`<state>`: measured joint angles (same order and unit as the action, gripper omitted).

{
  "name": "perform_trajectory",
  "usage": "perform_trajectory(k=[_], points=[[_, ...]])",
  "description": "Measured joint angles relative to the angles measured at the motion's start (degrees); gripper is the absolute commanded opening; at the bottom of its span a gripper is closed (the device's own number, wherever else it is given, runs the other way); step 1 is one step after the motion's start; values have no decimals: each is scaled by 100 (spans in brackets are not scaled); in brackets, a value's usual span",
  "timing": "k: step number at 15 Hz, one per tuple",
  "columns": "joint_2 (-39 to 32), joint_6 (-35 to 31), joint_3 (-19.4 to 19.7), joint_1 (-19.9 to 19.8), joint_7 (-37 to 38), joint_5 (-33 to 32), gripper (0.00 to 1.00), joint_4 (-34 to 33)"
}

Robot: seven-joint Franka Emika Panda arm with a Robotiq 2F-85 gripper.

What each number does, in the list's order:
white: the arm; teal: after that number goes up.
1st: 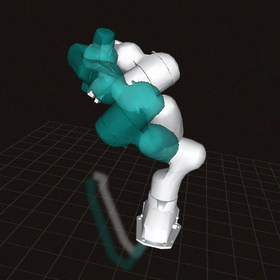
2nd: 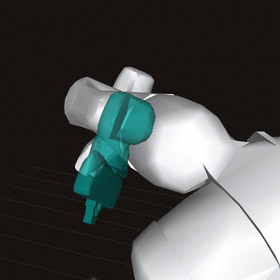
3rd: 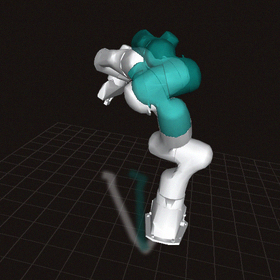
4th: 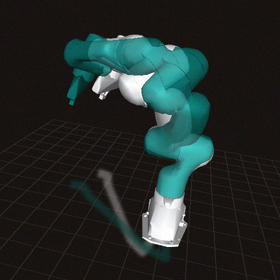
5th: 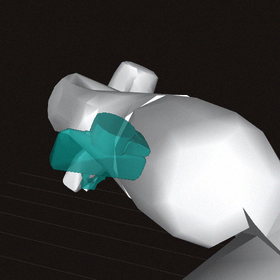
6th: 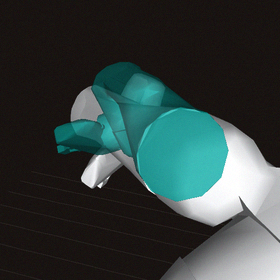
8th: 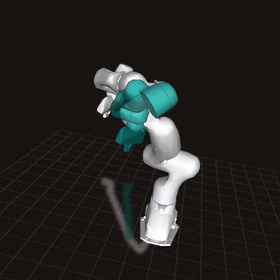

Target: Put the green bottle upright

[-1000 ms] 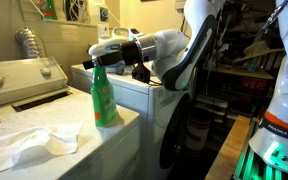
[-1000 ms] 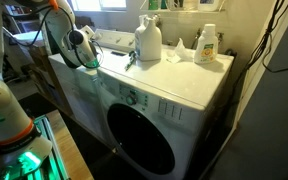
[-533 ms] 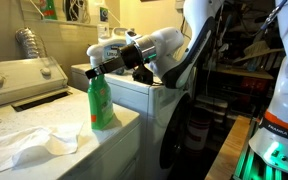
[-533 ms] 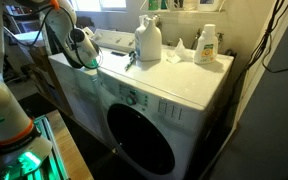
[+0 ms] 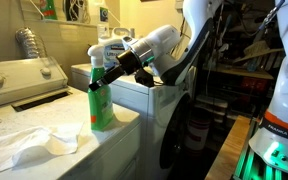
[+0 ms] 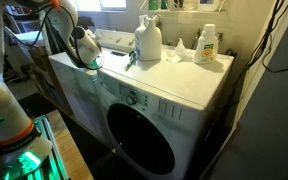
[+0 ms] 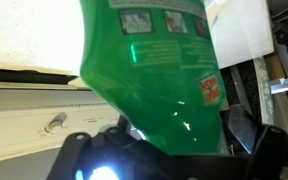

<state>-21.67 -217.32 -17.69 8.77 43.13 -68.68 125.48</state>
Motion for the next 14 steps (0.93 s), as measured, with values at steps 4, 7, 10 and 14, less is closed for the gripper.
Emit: perform_trajectory(k=[4, 7, 10, 14], points=[[246, 574, 44, -3, 138, -41, 100, 79], [596, 1070, 40, 3, 195, -45, 100, 170], [973, 1513, -16, 12, 353, -183, 100, 322], [1232, 1920, -106, 25, 599, -426, 100, 497]])
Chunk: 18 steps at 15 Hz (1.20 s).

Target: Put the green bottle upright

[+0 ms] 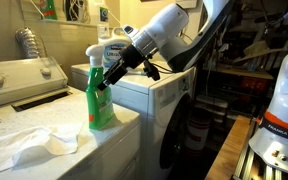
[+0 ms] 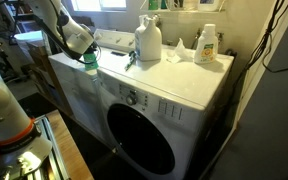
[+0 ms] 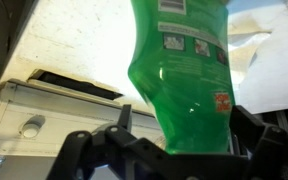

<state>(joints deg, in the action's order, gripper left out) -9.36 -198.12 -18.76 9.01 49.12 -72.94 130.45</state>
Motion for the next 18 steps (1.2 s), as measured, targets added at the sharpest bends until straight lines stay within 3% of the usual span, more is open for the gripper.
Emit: perform_trajectory(k=[8, 13, 15, 18], points=[[403, 826, -195, 5, 586, -62, 100, 360], [1066, 1958, -430, 183, 307, 1011, 100, 829], [1300, 2365, -504, 372, -59, 1783, 100, 1031], [1681, 3487, -464, 848, -789, 3129, 100, 1180]])
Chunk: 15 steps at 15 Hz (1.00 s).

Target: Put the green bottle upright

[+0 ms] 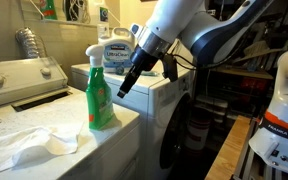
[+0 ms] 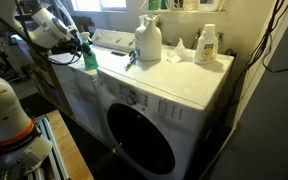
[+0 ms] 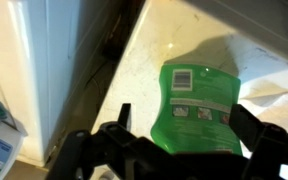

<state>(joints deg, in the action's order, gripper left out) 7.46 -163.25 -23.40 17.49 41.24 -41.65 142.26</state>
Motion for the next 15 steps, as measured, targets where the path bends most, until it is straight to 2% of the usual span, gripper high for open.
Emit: perform_trajectory(k=[2, 6, 10, 12, 15], points=[[224, 775, 316, 482, -657, 925, 100, -23], [839, 2247, 1190, 1289, -2173, 2737, 100, -367], [1700, 3833, 1387, 1003, -3542, 4337, 100, -960], [2066, 4823, 1555, 731, -3769, 4713, 100, -1306], [2384, 6318, 1848, 202, -4047, 4791, 100, -1689]])
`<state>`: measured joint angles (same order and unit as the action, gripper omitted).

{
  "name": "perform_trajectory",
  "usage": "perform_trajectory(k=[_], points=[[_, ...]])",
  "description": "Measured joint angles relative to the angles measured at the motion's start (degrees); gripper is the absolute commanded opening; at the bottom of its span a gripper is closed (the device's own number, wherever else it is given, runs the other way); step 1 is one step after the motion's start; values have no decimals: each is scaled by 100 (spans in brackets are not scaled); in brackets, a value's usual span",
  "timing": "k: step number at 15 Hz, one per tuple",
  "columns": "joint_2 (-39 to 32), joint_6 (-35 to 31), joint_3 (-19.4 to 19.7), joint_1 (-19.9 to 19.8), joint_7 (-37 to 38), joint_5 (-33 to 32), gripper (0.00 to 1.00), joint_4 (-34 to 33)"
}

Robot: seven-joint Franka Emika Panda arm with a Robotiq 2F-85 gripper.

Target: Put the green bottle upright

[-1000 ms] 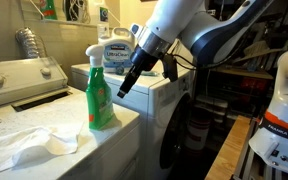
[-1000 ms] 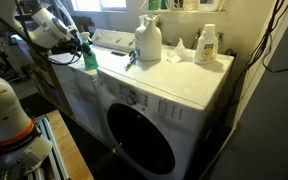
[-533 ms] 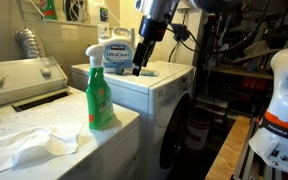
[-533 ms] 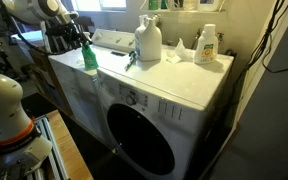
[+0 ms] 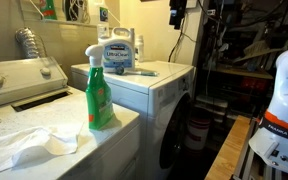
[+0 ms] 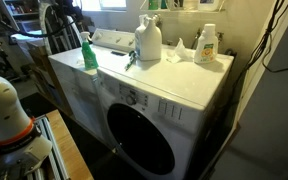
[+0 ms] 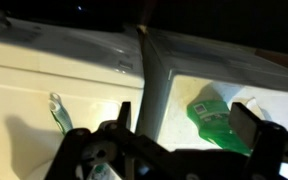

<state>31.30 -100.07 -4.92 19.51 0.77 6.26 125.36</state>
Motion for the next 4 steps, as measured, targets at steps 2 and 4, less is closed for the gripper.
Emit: perform_trajectory(k=[2, 4], points=[[28, 105, 3, -208, -146, 21, 100, -71], [-11, 78, -109, -211, -138, 21, 100, -70]])
